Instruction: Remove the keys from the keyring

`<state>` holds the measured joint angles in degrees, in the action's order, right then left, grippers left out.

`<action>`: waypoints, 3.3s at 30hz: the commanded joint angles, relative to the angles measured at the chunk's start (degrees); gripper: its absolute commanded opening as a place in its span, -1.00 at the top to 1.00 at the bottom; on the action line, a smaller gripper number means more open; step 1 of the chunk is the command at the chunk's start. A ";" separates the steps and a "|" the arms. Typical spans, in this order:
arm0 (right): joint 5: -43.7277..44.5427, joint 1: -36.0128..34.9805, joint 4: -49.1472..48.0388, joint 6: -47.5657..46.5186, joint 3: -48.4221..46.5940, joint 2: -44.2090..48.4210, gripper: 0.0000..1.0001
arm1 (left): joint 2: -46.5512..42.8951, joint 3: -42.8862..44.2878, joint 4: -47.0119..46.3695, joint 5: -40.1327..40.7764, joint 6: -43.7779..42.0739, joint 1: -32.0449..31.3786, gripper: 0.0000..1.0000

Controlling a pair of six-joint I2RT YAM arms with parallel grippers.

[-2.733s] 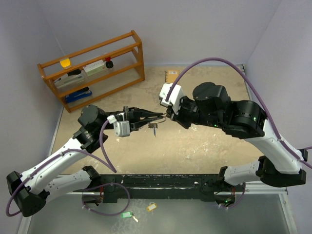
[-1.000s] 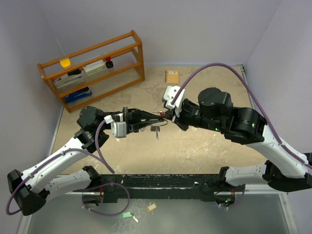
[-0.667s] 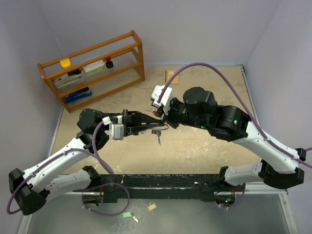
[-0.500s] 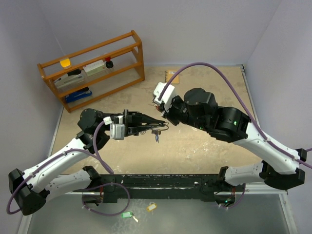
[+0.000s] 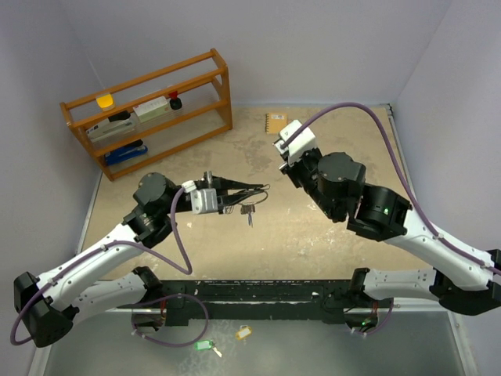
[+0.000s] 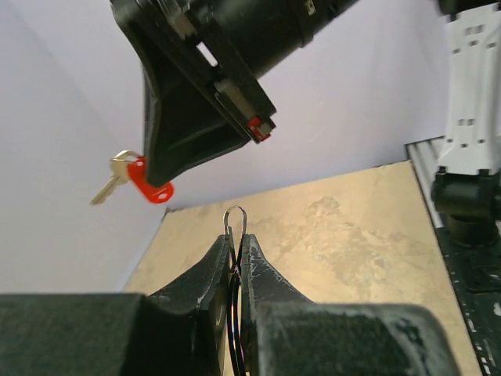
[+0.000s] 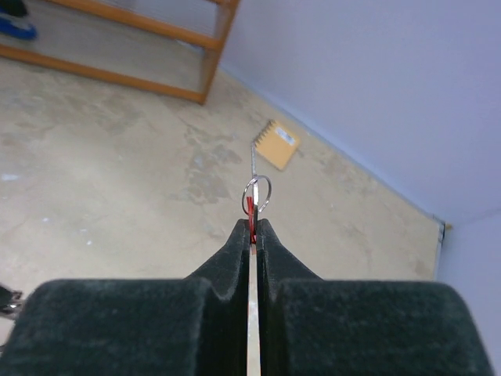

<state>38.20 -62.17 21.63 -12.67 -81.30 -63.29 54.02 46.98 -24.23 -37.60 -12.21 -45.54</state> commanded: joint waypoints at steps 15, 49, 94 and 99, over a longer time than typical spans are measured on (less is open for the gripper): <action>-25.04 34.17 -14.88 21.02 22.72 -12.80 1.00 | 4.75 -2.70 -8.65 24.67 7.28 -0.16 1.00; -24.18 38.62 -29.76 19.42 26.53 -29.24 -0.28 | 7.07 -4.98 -13.91 31.62 10.63 -0.16 1.00; -55.95 24.29 -66.12 14.45 51.96 3.47 -0.12 | 9.94 -4.64 -28.24 31.74 21.97 -0.21 1.00; -57.03 23.80 -66.68 15.63 51.23 2.02 -0.12 | 10.38 -4.45 -28.54 31.82 21.96 -0.20 1.00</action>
<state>-17.63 -37.67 -41.41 2.68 -27.53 -60.53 65.60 41.98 -48.80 -6.13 8.99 -45.54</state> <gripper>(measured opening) 0.563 0.047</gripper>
